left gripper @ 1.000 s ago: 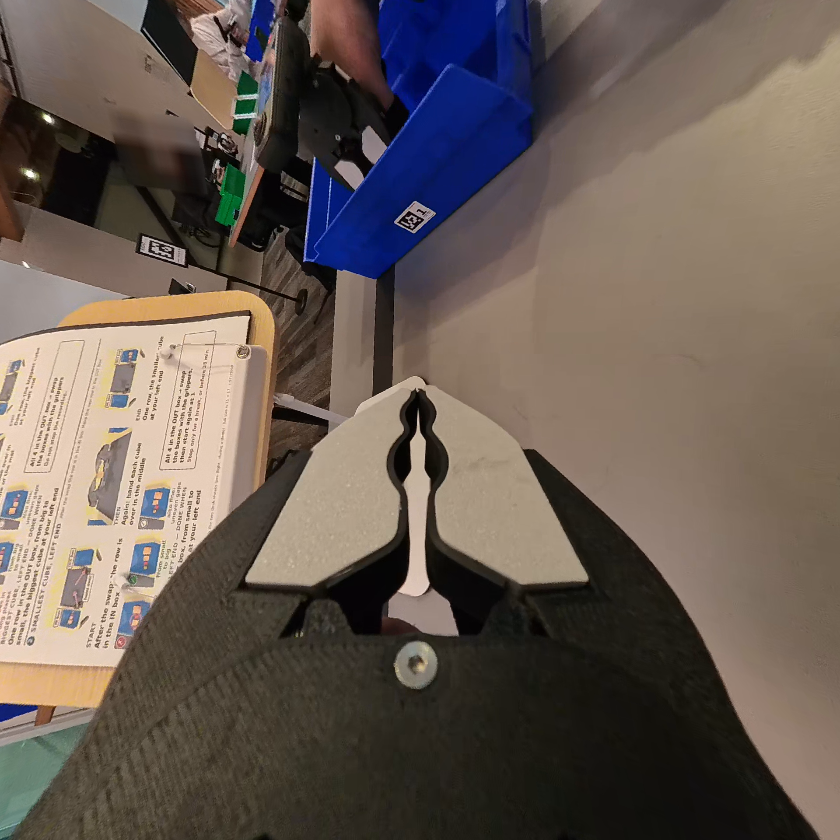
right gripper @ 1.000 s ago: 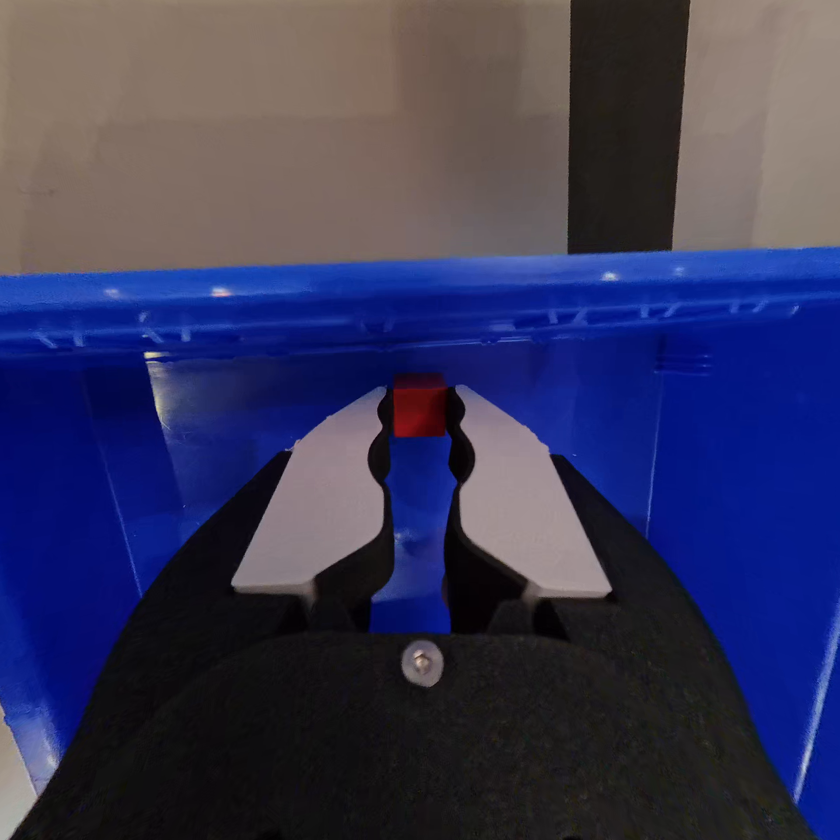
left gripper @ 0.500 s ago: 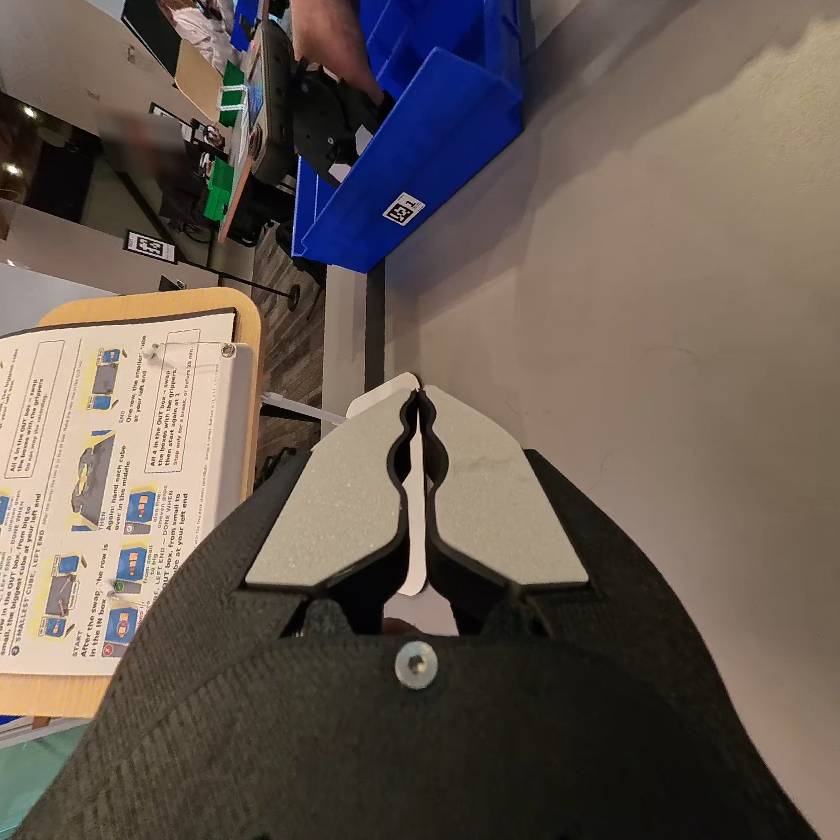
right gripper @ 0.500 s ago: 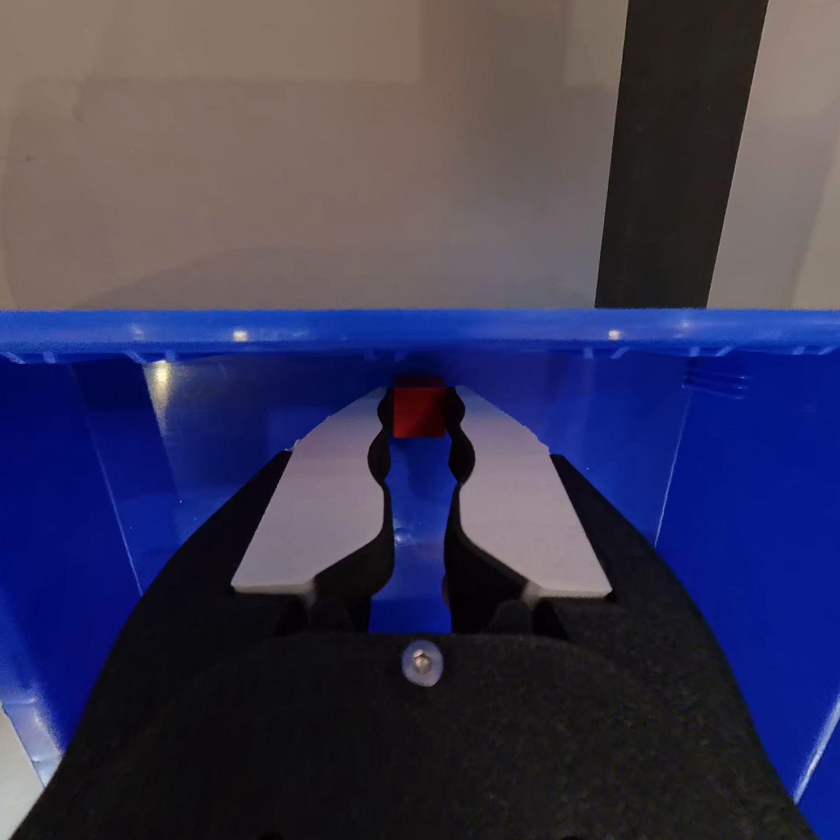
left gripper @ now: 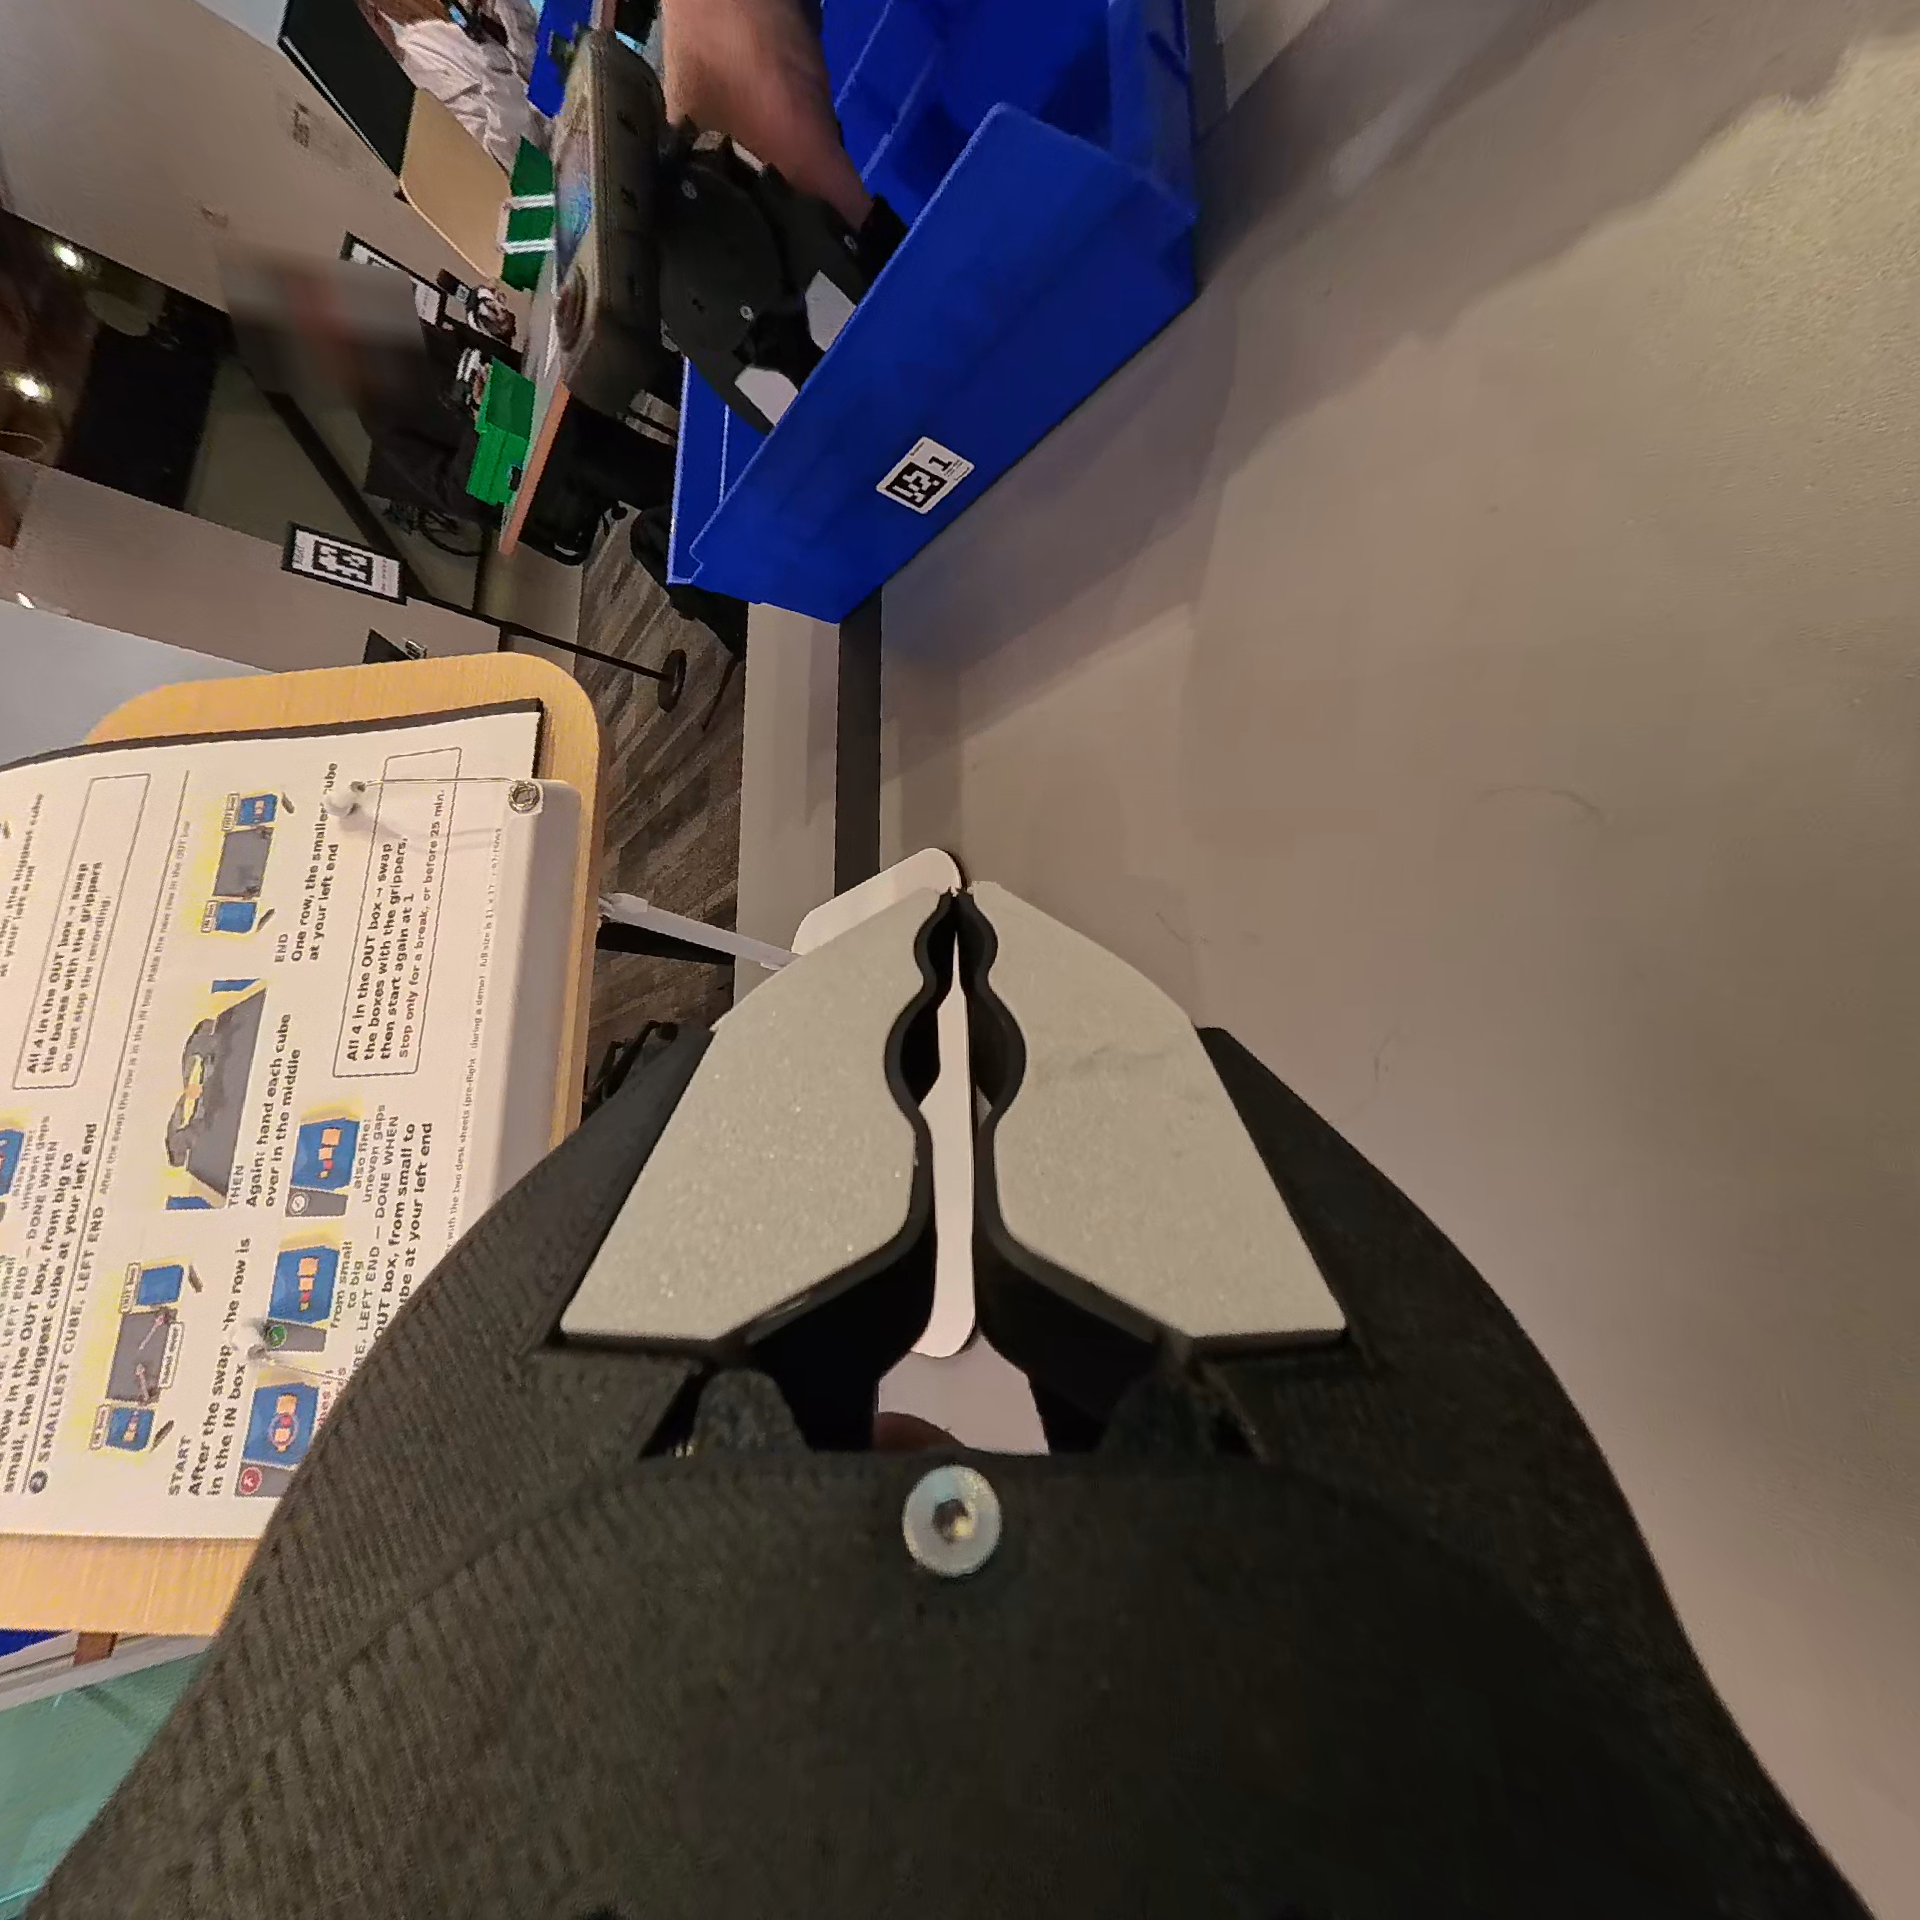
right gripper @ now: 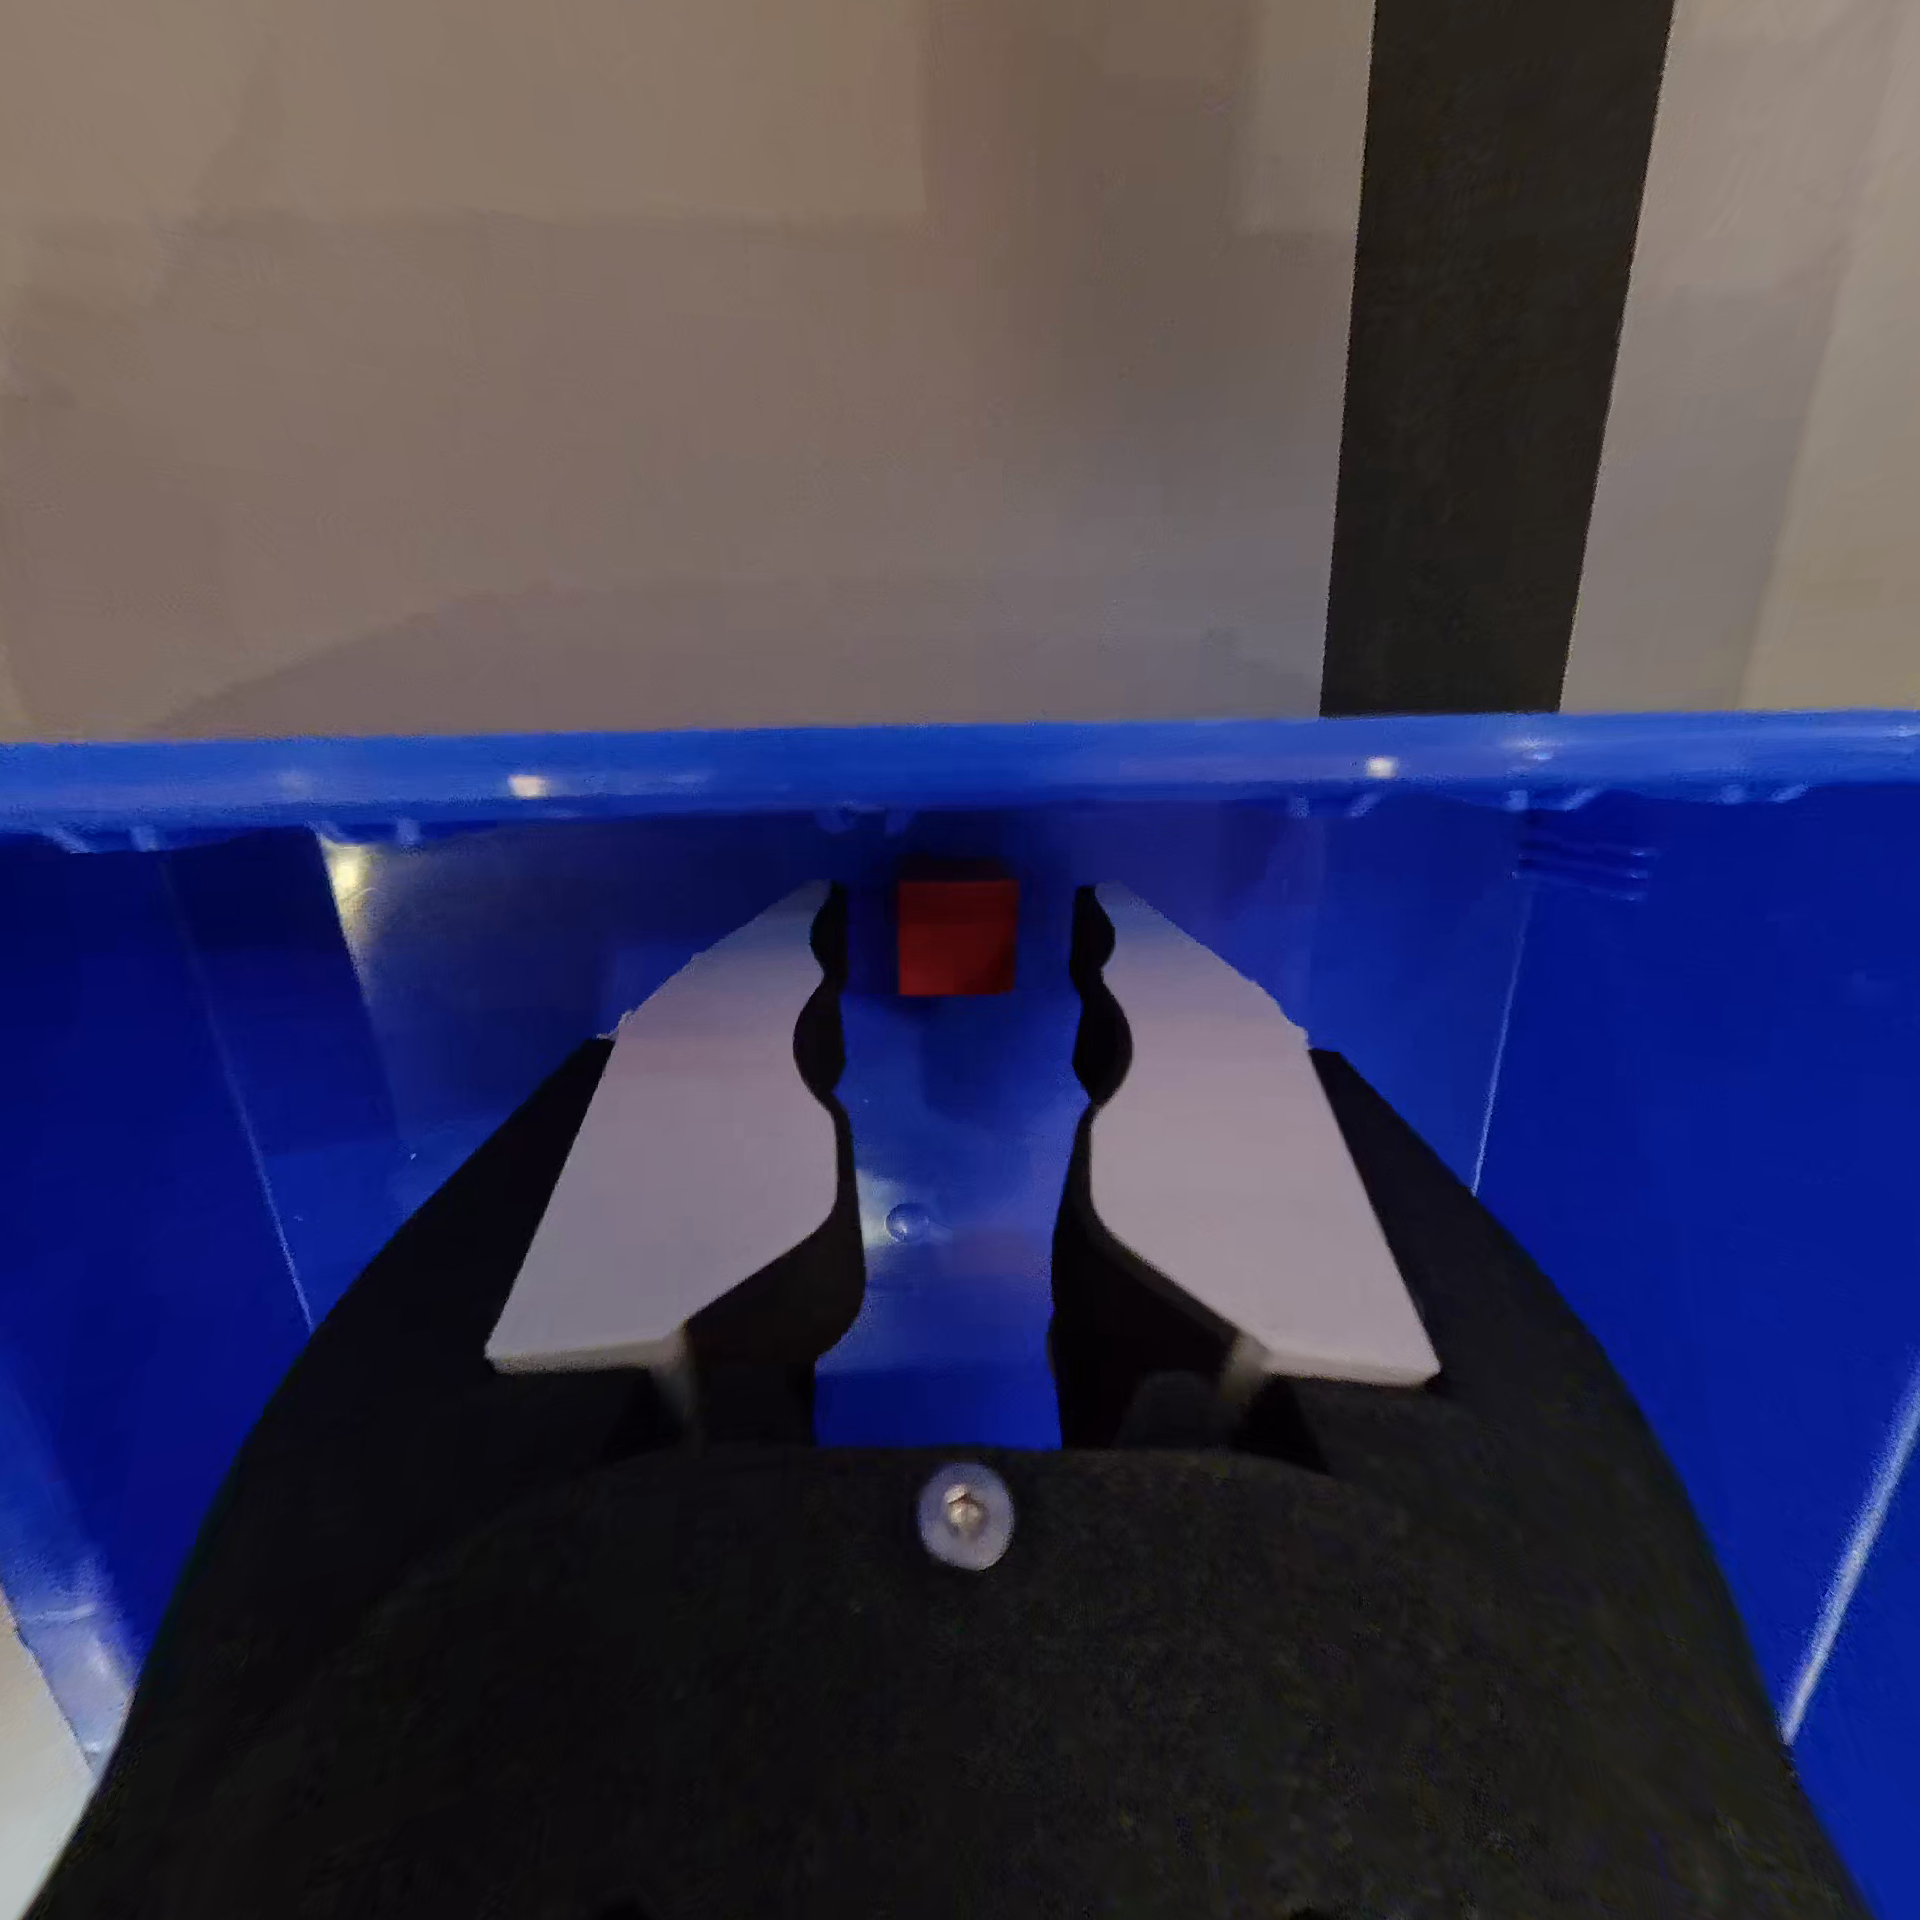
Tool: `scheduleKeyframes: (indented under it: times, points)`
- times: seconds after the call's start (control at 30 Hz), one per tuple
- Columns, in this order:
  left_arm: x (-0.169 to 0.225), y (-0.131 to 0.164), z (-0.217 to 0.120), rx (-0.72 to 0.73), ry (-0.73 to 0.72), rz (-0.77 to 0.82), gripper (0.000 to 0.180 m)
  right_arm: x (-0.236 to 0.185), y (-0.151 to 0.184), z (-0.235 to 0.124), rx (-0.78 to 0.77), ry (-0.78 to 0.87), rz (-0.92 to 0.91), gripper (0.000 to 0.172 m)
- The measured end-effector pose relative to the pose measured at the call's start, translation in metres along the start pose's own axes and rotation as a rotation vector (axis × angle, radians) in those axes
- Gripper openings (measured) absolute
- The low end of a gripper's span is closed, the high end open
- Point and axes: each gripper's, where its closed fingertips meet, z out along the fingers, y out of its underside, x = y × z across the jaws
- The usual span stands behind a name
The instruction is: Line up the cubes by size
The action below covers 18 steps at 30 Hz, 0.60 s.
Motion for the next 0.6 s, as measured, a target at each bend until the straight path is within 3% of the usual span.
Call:
scheduleKeyframes:
  times: [0.03, 0.23, 0.43, 0.6]
  points:
    - [0.0, 0.0, 0.0, 0.0, 0.0, 0.0, 0.0, 0.001, 0.001, -0.003, -0.003, 0.014, -0.001, 0.041]
    - [-0.005, 0.0, -0.005, 0.002, -0.013, 0.004, 0.0, 0.001, -0.004, -0.04, 0.058, 0.131, 0.028, 0.042]
    - [-0.014, 0.004, -0.013, -0.007, -0.04, 0.004, 0.0, -0.013, -0.009, -0.105, 0.104, 0.382, 0.099, 0.038]
    - [-0.037, 0.027, -0.037, -0.078, -0.107, 0.003, 0.004, -0.053, -0.047, -0.155, 0.244, 0.572, 0.075, 0.032]
